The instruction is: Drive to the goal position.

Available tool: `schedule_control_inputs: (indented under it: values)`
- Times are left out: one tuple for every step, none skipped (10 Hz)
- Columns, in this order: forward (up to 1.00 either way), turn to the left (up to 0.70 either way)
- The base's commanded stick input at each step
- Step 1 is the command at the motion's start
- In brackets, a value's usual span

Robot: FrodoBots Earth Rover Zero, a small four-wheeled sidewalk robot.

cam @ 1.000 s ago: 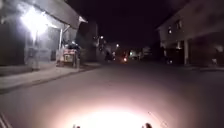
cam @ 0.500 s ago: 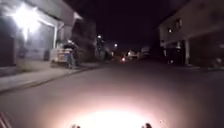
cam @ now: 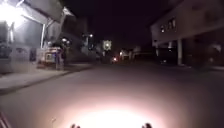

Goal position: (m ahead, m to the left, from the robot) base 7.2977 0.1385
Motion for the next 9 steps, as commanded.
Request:
schedule_control_inputs:
  values:
    - [0.85,0.0]
    - [0.85,0.0]
    - [0.85,0.0]
    - [0.85,0.0]
    - [0.85,0.0]
    - [0.85,0.0]
    - [0.85,0.0]
    - [0.85,0.0]
    - [0.85,0.0]
